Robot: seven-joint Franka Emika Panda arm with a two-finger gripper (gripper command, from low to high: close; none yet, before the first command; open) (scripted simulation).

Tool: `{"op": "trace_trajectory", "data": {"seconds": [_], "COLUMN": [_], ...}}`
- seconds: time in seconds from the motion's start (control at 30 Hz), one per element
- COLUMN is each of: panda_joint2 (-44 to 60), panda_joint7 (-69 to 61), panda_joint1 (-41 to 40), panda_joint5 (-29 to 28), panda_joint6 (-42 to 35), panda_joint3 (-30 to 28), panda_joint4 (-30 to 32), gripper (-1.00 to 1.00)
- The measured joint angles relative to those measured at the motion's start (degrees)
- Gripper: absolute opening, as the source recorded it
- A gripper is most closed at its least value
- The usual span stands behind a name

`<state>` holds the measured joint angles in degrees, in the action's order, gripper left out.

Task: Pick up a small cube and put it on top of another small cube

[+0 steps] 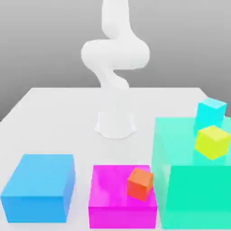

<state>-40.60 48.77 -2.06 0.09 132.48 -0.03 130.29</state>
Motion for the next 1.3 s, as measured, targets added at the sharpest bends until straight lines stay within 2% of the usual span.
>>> {"op": "trace_trajectory", "data": {"seconds": [0.67,1.13,1.27,1.3], "panda_joint2": [41.91,71.37,79.69,80.97], "panda_joint7": [23.60,35.58,35.61,35.47], "panda_joint1": [-12.64,-19.19,-20.63,-20.74], "panda_joint5": [0.47,7.61,9.53,9.83], "panda_joint6": [5.44,8.95,13.71,14.60], "panda_joint3": [-4.75,-9.31,-8.46,-8.32], "panda_joint4": [-12.00,-20.42,-22.59,-22.92], "gripper": [0.00,0.00,0.00,-1.00]}}
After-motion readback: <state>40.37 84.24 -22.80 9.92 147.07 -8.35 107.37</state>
